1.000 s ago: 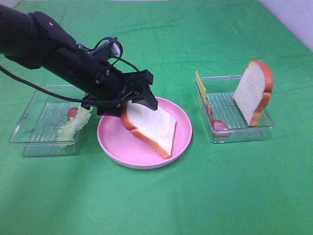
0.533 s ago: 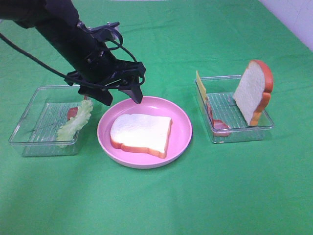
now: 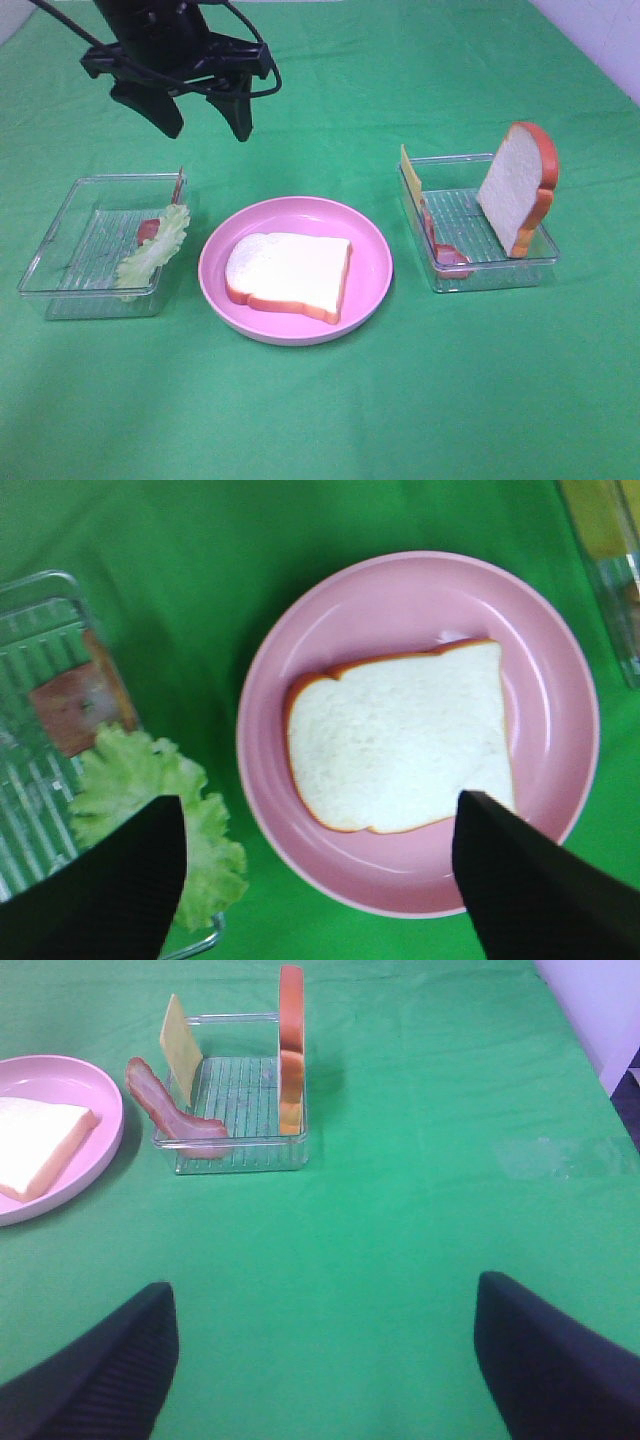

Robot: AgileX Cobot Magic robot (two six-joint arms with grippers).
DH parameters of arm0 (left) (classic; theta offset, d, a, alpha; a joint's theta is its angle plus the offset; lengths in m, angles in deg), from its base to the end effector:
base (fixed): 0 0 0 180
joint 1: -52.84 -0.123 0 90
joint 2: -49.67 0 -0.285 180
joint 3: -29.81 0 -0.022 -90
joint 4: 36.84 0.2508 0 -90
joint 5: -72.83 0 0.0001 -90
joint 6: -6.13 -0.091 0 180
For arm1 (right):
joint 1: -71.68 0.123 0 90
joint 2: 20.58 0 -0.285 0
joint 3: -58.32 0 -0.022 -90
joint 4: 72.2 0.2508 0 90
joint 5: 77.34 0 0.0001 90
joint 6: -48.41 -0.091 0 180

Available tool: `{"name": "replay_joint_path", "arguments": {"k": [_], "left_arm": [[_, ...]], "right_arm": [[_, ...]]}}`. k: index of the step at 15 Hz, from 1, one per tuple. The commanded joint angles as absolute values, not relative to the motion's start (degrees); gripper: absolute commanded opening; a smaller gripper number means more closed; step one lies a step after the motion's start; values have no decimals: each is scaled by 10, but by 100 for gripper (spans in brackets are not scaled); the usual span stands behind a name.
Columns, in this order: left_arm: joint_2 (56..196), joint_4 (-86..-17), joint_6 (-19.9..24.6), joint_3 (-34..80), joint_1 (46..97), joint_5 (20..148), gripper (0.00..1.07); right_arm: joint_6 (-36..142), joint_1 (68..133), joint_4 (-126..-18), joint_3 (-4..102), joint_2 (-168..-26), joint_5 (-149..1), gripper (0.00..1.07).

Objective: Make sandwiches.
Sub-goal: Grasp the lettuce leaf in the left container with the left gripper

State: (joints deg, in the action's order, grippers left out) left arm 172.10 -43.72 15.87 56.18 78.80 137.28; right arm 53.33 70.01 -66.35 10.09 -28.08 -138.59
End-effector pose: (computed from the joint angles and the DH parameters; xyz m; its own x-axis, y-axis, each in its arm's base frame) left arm 0.3867 -0.1992 0.2737 -0.9290 0.2088 -0.3056 0.2700 0.9471 -0.1733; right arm -0.0066 0.0083 0.2786 -0.4494 -0.0234 -0.8930 -0.0672 0.9977 0.0077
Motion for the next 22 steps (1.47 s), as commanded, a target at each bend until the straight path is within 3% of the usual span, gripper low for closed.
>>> {"name": "replay_joint_path", "arguments": {"k": [1, 3, 6, 13, 22], "left_arm": [[1719, -386, 195, 584, 789, 1423, 71], [1720, -355, 211, 584, 789, 1468, 71], [1720, -375, 221, 582, 789, 1467, 71], [1720, -364, 239, 434, 791, 1467, 71], [1772, -355, 239, 414, 791, 1372, 73]], "right_arm": [[540, 698, -666, 101, -276, -1381, 77], [540, 698, -666, 101, -276, -1381, 77], [540, 698, -666, 101, -276, -1381, 77], [540, 698, -666, 101, -276, -1381, 77], [540, 698, -666, 101, -276, -1381, 77]]}}
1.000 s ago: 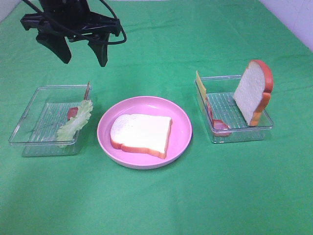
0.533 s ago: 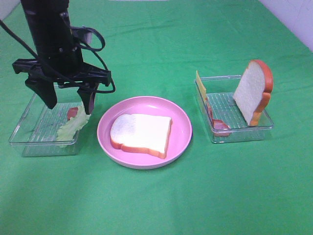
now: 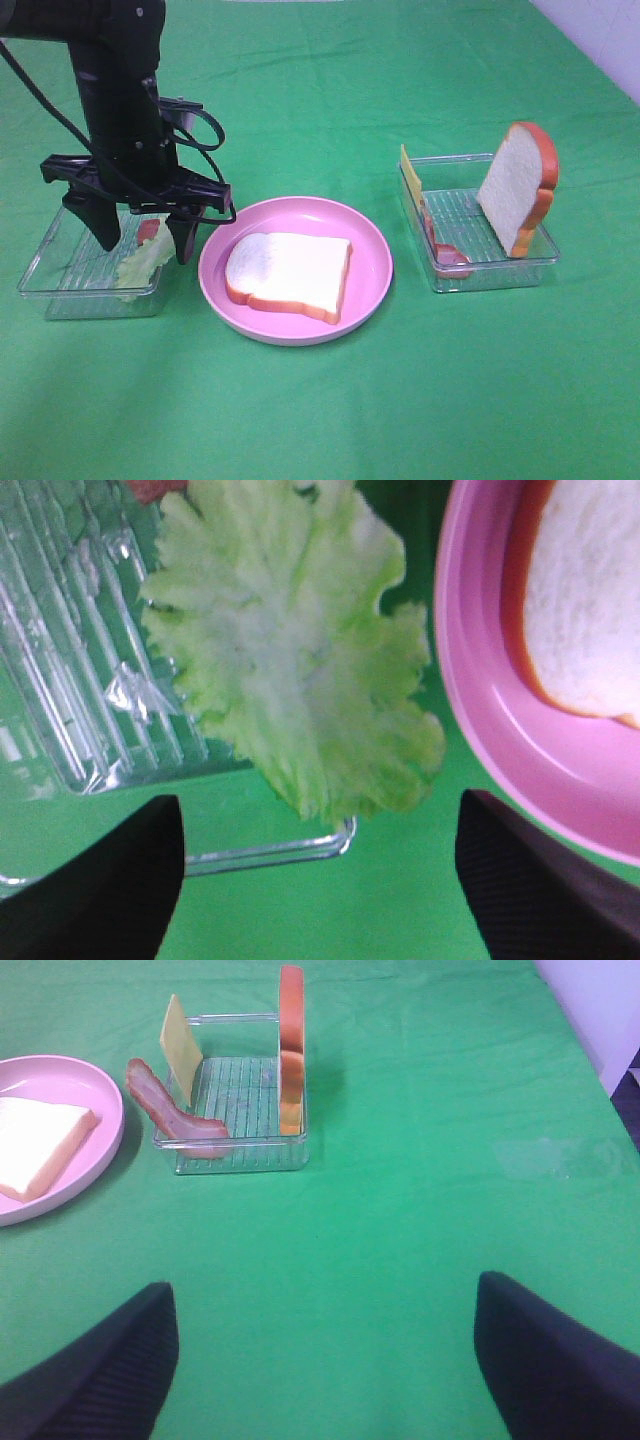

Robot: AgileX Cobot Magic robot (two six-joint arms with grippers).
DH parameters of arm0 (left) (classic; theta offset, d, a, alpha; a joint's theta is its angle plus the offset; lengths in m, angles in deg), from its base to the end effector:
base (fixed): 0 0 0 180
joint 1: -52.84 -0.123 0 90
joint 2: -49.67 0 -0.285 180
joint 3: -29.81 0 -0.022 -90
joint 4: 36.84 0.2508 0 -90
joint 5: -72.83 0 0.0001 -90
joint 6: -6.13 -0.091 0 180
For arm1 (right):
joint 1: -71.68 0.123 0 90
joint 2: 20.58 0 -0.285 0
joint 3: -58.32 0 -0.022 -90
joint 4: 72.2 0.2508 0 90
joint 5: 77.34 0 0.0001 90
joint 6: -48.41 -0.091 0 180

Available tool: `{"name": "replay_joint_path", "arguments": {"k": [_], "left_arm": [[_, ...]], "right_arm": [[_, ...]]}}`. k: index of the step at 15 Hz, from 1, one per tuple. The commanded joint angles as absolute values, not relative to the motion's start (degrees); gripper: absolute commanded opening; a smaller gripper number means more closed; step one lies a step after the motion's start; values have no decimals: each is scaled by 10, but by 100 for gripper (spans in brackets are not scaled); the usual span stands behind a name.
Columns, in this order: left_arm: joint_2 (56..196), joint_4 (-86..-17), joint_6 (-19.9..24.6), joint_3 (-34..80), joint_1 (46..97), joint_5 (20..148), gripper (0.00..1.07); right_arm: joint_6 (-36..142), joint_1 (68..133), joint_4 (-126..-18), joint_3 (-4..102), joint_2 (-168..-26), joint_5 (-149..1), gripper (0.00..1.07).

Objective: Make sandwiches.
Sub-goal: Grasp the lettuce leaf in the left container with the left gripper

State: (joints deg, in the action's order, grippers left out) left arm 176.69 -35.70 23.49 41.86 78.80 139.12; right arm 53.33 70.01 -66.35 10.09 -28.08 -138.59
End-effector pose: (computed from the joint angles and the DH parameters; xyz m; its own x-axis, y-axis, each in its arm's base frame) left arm 0.3659 -0.1763 0.1737 -0.9874 0.1574 0.0157 0.1578 0.9872 0.0238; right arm -0.0066 0.0083 0.2786 -0.4494 -0.0234 -0.8930 -0.0672 0.9977 0.0077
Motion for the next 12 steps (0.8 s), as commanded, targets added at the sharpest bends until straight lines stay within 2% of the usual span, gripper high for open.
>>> {"name": "replay_joint_path", "arguments": {"k": [1, 4, 5, 12], "left_arm": [[1773, -355, 239, 414, 791, 1364, 72], [1773, -355, 241, 414, 791, 1348, 70], [1773, -355, 252, 414, 791, 1341, 60], [1773, -355, 252, 414, 791, 1333, 28]], "right_arm": [[540, 698, -666, 101, -276, -1381, 77], [540, 698, -666, 101, -276, -1381, 77], [540, 698, -666, 101, -276, -1381, 77], [540, 698, -666, 101, -276, -1381, 77]]}}
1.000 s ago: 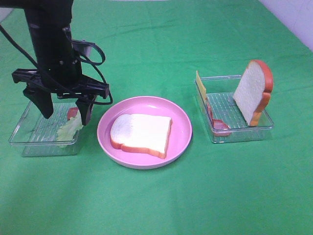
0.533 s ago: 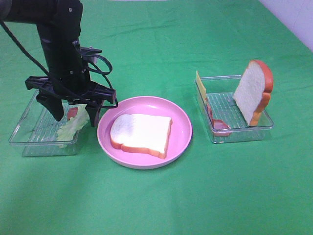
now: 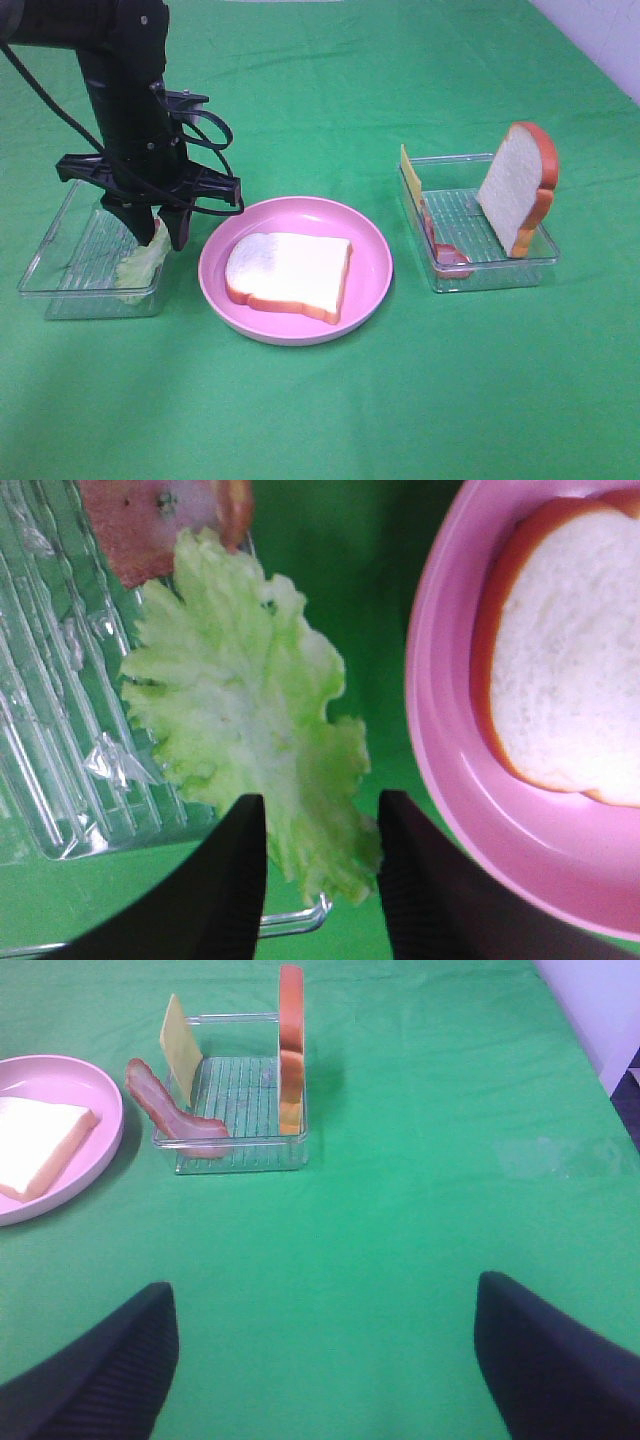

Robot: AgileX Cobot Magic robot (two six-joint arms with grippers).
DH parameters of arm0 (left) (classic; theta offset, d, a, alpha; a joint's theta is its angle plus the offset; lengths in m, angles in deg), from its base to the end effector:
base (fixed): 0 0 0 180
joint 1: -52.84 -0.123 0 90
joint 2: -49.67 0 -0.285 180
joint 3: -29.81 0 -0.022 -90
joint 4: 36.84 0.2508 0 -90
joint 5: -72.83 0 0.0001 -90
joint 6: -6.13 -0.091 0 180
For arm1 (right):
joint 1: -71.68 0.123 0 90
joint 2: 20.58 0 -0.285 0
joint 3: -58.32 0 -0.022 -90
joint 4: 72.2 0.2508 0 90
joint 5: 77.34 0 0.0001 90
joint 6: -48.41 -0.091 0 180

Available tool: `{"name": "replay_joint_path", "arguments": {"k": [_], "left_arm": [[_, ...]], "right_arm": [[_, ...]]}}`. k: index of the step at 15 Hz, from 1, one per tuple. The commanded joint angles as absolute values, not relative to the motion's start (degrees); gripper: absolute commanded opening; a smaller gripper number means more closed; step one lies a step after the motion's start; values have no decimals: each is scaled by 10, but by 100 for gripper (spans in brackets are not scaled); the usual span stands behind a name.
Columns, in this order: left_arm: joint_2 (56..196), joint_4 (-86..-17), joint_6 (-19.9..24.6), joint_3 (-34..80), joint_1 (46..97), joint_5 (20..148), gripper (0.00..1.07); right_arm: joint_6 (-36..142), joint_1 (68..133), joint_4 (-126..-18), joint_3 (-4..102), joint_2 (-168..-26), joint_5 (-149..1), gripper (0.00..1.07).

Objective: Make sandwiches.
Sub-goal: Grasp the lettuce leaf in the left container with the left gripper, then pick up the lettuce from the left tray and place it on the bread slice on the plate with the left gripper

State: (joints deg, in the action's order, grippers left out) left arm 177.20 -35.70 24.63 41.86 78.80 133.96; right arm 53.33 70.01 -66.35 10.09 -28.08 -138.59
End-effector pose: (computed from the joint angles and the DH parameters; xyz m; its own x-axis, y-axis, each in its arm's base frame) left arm 0.3736 -0.1801 0.1701 -0.9884 0.1385 -0.0617 0.1389 0.9903 -0.0017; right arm -0.0066 0.0083 0.2786 -0.4494 -0.0234 -0.8930 -0.0672 0.9977 0.0077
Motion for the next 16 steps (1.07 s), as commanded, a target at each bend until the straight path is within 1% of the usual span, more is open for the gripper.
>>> {"name": "replay_joint_path", "arguments": {"k": [1, 3, 4, 5, 8, 12, 14, 16], "left_arm": [[1773, -355, 252, 414, 791, 1333, 26], [1773, -355, 252, 414, 791, 1325, 14], [1773, -355, 252, 414, 791, 1323, 2], [1773, -355, 252, 414, 791, 1324, 0], [1772, -368, 252, 414, 791, 1327, 0], [1747, -390, 240, 443, 791, 1371, 0], [1714, -421, 228, 444, 791, 1367, 0], [1687, -477, 195, 444, 791, 1351, 0]], "right_arm": [[540, 698, -666, 101, -276, -1381, 77], [540, 698, -666, 101, -276, -1381, 77], [540, 698, -666, 101, -276, -1381, 77], [540, 698, -666, 101, -276, -1381, 77], [540, 698, -666, 101, -276, -1381, 77], [540, 698, -666, 101, -276, -1380, 77], [540, 698, -666, 101, -276, -1380, 77], [540, 698, -666, 101, -276, -1380, 77]]}}
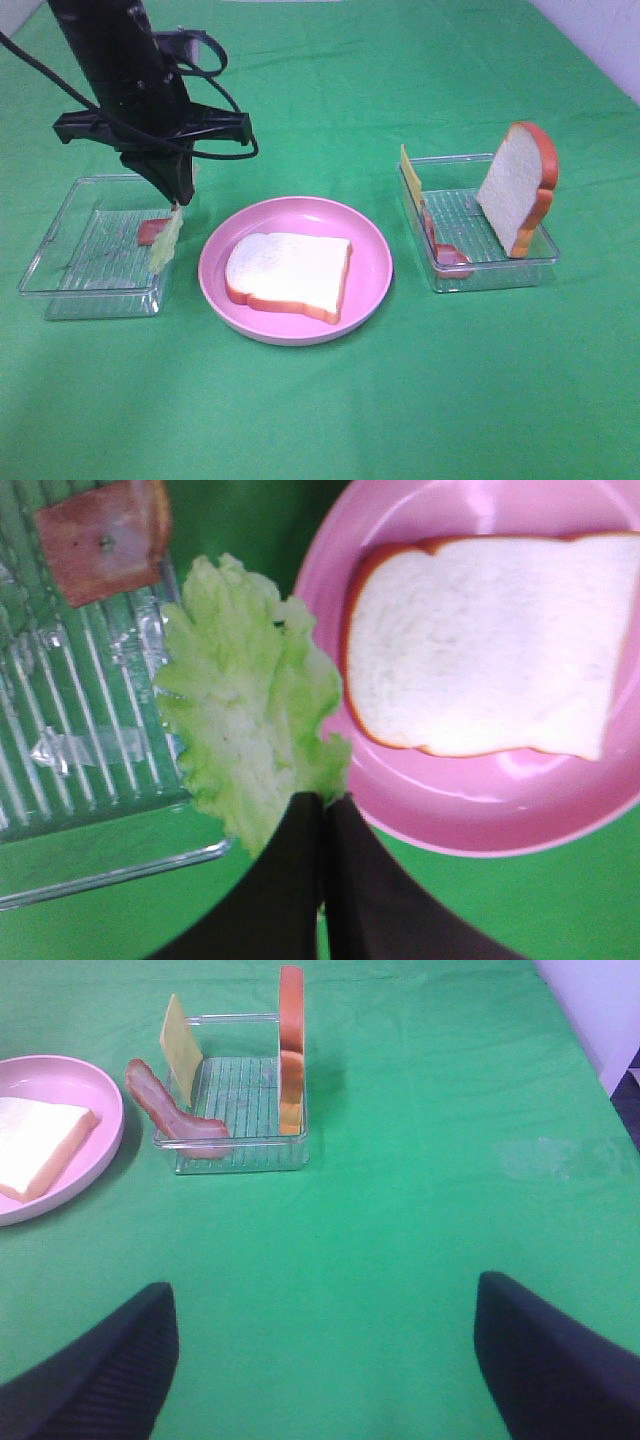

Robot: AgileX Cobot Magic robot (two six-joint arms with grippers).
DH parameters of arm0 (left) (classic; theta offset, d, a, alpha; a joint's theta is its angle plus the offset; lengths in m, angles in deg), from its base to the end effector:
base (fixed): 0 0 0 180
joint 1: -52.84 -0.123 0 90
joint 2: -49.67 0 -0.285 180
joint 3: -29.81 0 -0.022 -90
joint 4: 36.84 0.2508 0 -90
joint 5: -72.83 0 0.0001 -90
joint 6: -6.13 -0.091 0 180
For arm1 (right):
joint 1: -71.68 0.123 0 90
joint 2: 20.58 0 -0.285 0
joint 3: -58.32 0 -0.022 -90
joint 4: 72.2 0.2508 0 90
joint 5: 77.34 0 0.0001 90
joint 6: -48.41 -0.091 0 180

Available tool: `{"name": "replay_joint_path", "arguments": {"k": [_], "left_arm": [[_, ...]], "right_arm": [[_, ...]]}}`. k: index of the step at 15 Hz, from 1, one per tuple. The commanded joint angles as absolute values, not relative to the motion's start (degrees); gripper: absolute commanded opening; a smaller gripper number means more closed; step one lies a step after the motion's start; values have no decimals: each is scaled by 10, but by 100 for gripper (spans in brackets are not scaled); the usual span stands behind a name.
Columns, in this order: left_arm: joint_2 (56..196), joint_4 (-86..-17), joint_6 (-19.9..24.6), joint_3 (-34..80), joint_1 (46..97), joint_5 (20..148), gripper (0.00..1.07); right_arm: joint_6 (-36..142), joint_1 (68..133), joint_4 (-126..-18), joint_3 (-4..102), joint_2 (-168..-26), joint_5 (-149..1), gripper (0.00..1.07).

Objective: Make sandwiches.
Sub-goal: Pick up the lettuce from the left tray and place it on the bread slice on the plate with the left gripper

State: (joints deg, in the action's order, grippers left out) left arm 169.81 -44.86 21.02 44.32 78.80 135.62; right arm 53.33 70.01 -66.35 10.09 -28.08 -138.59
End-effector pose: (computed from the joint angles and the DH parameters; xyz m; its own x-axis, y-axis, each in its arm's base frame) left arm 0.3627 -0.1892 0.2347 -0.9799 0.1255 -0.1553 0.1530 0.9716 -0.1803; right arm -0.0066 0.0083 0.2786 -0.4494 -0.0234 -0.8930 -0.0672 0.9977 0.0077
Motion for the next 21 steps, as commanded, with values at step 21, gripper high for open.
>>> {"name": "replay_joint_path", "arguments": {"k": [21], "left_arm": [[1800, -572, 70, 444, 815, 1246, 0]], "right_arm": [[540, 698, -666, 101, -276, -1380, 77]]}}
